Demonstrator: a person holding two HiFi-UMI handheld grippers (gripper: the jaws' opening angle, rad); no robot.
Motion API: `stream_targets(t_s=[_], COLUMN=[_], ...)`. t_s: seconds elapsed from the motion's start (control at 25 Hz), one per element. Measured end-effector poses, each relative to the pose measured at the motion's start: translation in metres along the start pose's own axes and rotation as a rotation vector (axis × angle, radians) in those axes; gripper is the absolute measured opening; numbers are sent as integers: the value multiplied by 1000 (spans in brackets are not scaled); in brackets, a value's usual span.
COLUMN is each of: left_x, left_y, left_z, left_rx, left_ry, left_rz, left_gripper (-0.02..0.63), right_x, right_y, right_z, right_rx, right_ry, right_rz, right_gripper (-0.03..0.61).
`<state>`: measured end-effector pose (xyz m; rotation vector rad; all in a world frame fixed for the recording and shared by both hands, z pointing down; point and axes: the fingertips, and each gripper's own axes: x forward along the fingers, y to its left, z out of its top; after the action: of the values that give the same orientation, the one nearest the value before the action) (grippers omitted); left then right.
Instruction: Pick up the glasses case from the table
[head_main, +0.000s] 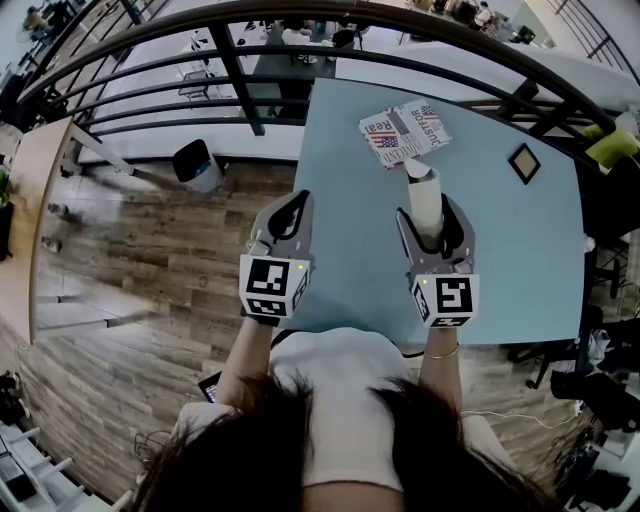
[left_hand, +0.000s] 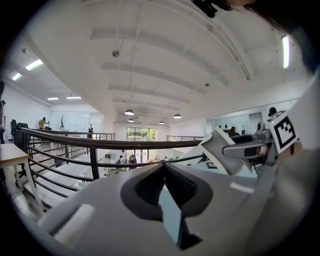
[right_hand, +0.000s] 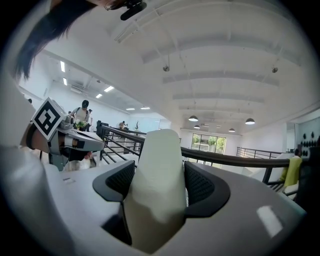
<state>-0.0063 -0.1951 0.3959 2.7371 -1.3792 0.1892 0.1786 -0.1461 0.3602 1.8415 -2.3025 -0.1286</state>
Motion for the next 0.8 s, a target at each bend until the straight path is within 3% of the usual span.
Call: stream_targets(t_s=[0.8], left_x=[5], left_y=[6], left_z=[-5], left_rx=[-8], left_ry=[13], left_rz=[9], left_gripper=[58], right_x=[8], right_y=[1], right_z=[-10], right_rx=[11], right_ry=[31], right_rz=[24], right_gripper=[310])
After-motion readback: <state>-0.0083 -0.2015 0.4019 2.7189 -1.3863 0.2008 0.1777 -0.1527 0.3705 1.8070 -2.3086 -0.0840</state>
